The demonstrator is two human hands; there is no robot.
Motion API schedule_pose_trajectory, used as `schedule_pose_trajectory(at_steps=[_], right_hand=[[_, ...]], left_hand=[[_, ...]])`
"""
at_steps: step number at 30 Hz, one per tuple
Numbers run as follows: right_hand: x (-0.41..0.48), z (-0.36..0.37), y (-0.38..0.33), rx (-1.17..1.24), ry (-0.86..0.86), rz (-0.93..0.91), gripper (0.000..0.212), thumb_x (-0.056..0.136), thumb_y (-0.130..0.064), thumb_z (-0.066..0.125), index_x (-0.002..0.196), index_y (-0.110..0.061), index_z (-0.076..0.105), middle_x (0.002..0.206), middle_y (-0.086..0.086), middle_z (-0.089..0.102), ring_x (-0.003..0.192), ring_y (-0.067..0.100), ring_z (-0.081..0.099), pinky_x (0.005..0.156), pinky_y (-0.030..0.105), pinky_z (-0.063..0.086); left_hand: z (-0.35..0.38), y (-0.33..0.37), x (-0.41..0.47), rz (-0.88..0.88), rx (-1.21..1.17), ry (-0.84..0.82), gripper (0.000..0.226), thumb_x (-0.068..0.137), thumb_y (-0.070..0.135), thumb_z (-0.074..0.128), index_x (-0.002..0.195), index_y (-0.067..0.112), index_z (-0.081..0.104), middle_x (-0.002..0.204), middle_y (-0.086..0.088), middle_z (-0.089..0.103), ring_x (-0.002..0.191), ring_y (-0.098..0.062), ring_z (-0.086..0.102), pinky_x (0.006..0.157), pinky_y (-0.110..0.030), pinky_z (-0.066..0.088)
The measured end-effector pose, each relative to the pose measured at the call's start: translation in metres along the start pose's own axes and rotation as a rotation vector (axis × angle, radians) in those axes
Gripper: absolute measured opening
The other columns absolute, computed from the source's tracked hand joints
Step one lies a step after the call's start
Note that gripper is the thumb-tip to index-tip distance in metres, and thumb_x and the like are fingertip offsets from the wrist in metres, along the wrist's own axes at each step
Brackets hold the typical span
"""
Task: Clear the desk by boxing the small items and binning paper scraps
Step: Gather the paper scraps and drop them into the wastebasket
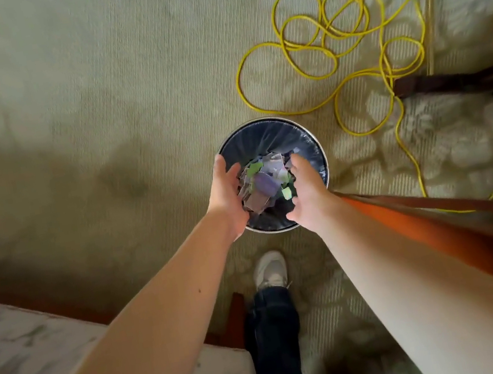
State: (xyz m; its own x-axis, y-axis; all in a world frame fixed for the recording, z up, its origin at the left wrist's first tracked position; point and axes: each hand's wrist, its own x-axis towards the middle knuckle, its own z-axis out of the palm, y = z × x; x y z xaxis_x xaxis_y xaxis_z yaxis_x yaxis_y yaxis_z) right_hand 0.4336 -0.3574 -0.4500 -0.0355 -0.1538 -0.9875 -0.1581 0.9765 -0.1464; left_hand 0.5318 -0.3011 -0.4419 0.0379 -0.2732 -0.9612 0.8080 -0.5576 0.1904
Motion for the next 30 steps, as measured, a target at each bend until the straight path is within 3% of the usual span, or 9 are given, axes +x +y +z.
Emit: schedule_pose_trajectory(at_steps=[3, 7, 10, 12, 13, 15, 20, 25, 30], right_hand=[[-0.009, -0.009, 0.002, 0.058, 0.07, -0.03, 0.045, 0.099, -0.04, 0.043, 0.141, -0.025, 0.043, 0.15, 0.0, 0.036, 0.135, 0.022, 0.037, 0.106, 0.044, 0.034], [-0.031, -0.016, 0.005, 0.102, 0.075, -0.117, 0.035, 0.102, -0.022, 0.039, 0.135, -0.016, 0.05, 0.14, 0.006, 0.05, 0.12, 0.02, 0.052, 0.09, 0.037, 0.045], [-0.058, -0.022, 0.007, 0.174, -0.025, -0.102, 0.043, 0.103, -0.008, 0.024, 0.141, 0.006, 0.039, 0.147, 0.027, 0.038, 0.136, 0.031, 0.041, 0.109, 0.037, 0.035], [-0.08, -0.025, 0.017, 0.129, -0.027, -0.143, 0.045, 0.101, -0.001, 0.019, 0.105, 0.018, 0.06, 0.111, 0.041, 0.057, 0.101, 0.032, 0.064, 0.092, 0.025, 0.045], [-0.092, -0.025, 0.024, 0.125, 0.026, -0.158, 0.046, 0.099, 0.002, 0.023, 0.075, 0.008, 0.061, 0.073, 0.031, 0.064, 0.063, 0.024, 0.061, 0.067, 0.019, 0.043], [-0.111, -0.026, 0.041, 0.163, 0.16, -0.211, 0.041, 0.094, 0.005, 0.028, 0.062, -0.008, 0.051, 0.05, 0.006, 0.049, 0.044, 0.013, 0.037, 0.048, 0.02, 0.029], [-0.187, -0.042, 0.083, 0.238, 0.154, -0.297, 0.026, 0.093, 0.003, 0.038, 0.078, -0.008, 0.056, 0.064, 0.005, 0.049, 0.051, 0.012, 0.037, 0.051, 0.021, 0.03], [-0.276, -0.069, 0.13, 0.25, 0.111, -0.373, 0.011, 0.095, -0.014, 0.051, 0.089, -0.018, 0.061, 0.086, 0.001, 0.062, 0.067, 0.011, 0.055, 0.064, 0.023, 0.049], [-0.371, -0.103, 0.189, 0.184, 0.106, -0.568, 0.025, 0.093, -0.005, 0.043, 0.11, -0.015, 0.059, 0.103, 0.005, 0.061, 0.078, 0.014, 0.059, 0.073, 0.029, 0.054]], left_hand=[[-0.003, -0.001, -0.011, 0.028, 0.031, 0.039, 0.064, 0.097, 0.063, 0.022, 0.148, 0.027, 0.034, 0.157, 0.0, 0.028, 0.143, -0.021, 0.028, 0.11, -0.043, 0.024], [-0.004, -0.007, -0.027, 0.098, 0.071, 0.089, 0.054, 0.1, 0.054, 0.03, 0.138, 0.021, 0.048, 0.145, -0.003, 0.044, 0.132, -0.019, 0.041, 0.095, -0.037, 0.036], [0.0, -0.015, -0.046, 0.147, 0.121, 0.137, 0.043, 0.101, 0.047, 0.032, 0.122, 0.019, 0.058, 0.123, -0.001, 0.058, 0.107, -0.014, 0.056, 0.09, -0.034, 0.046], [0.001, -0.023, -0.061, 0.182, 0.142, 0.164, 0.039, 0.102, 0.043, 0.033, 0.113, 0.017, 0.06, 0.102, 0.003, 0.063, 0.086, -0.011, 0.06, 0.078, -0.029, 0.049], [0.001, -0.027, -0.068, 0.195, 0.149, 0.171, 0.037, 0.102, 0.04, 0.035, 0.109, 0.015, 0.062, 0.094, 0.003, 0.063, 0.08, -0.01, 0.059, 0.074, -0.028, 0.049], [-0.001, -0.037, -0.086, 0.209, 0.144, 0.169, 0.034, 0.101, 0.038, 0.039, 0.1, 0.016, 0.065, 0.092, 0.0, 0.064, 0.081, -0.014, 0.061, 0.073, -0.03, 0.051], [-0.01, -0.062, -0.155, 0.247, 0.14, 0.132, 0.021, 0.096, 0.027, 0.048, 0.092, 0.014, 0.065, 0.095, -0.004, 0.066, 0.088, -0.02, 0.065, 0.068, -0.03, 0.052], [-0.02, -0.09, -0.246, 0.309, 0.265, 0.098, 0.007, 0.093, 0.019, 0.057, 0.09, 0.014, 0.062, 0.091, -0.004, 0.063, 0.077, -0.016, 0.061, 0.064, -0.029, 0.052], [-0.022, -0.131, -0.335, 0.362, 0.394, -0.024, 0.023, 0.094, 0.023, 0.055, 0.11, 0.008, 0.062, 0.1, -0.006, 0.065, 0.076, -0.015, 0.061, 0.059, -0.027, 0.052]])
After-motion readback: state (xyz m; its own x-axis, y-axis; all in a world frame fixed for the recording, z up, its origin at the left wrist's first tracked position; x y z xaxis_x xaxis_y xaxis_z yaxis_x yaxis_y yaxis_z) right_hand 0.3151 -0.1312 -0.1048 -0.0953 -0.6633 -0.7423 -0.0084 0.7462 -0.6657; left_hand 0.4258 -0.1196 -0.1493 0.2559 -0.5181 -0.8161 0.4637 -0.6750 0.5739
